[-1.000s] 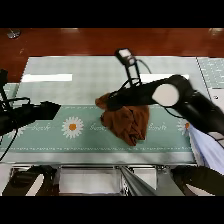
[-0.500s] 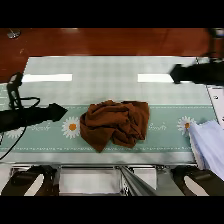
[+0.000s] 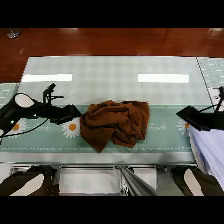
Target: Fold the shirts.
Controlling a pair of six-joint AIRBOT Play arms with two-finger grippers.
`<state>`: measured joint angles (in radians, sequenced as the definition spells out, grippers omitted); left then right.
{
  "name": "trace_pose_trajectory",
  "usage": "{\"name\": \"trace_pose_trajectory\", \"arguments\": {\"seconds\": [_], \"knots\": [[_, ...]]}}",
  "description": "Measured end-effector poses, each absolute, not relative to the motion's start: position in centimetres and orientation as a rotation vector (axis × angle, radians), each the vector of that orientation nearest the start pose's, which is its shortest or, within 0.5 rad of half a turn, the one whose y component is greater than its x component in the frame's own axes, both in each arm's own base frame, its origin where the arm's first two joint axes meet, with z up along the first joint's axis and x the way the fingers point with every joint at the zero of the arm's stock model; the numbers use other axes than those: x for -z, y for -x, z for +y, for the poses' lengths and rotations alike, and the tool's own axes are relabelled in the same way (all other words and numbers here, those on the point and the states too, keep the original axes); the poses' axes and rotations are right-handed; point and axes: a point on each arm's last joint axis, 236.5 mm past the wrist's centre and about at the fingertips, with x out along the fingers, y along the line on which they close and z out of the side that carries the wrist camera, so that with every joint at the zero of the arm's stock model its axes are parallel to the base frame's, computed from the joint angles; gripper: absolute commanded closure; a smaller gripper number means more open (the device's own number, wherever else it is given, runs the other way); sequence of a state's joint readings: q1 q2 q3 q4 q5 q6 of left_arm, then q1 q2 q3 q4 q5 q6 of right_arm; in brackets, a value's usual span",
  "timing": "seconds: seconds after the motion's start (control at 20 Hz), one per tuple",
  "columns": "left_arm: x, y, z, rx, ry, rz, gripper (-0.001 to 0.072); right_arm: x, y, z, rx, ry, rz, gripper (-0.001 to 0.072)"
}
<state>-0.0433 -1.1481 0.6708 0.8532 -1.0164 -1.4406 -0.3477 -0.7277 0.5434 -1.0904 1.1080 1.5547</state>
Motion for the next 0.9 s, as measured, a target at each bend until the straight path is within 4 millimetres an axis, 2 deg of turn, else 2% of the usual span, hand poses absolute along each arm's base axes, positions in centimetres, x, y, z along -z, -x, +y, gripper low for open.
{"name": "trace_pose_trajectory", "arguments": {"seconds": [0.2, 0.25, 0.3, 0.35, 0.5, 0.65, 0.9], "knots": [[6.3, -29.5, -17.2, 0.426, 0.731, 1.405, 0.001, 3.3, -24.2, 4.6, -0.046, -0.667, 1.215, 0.0091], [6.6, -29.6, -17.7, 0.444, 0.738, 1.407, 0.0144, 3.7, -24.0, 5.3, -0.064, -0.658, 1.231, 0.0091], [6.7, -29.6, -18.1, 0.46, 0.741, 1.408, 0.0547, 4.1, -23.6, 6.1, -0.09, -0.649, 1.255, 0.0091], [6.9, -29.6, -18.3, 0.473, 0.74, 1.408, 0.0683, 4.6, -23.3, 6.9, -0.112, -0.637, 1.284, 0.0091], [6.9, -29.5, -18.8, 0.52, 0.722, 1.402, 0.0682, 6.5, -22.2, 9.2, -0.169, -0.598, 1.385, 0.0091], [6.5, -29.3, -19.2, 0.558, 0.714, 1.405, 0.0682, 8.1, -21.9, 10.6, -0.193, -0.58, 1.455, 0.0091], [6.2, -29.2, -19.4, 0.582, 0.712, 1.401, 0.0682, 9.2, -23.1, 13.3, -0.242, -0.684, 1.501, 0.0092]]}}
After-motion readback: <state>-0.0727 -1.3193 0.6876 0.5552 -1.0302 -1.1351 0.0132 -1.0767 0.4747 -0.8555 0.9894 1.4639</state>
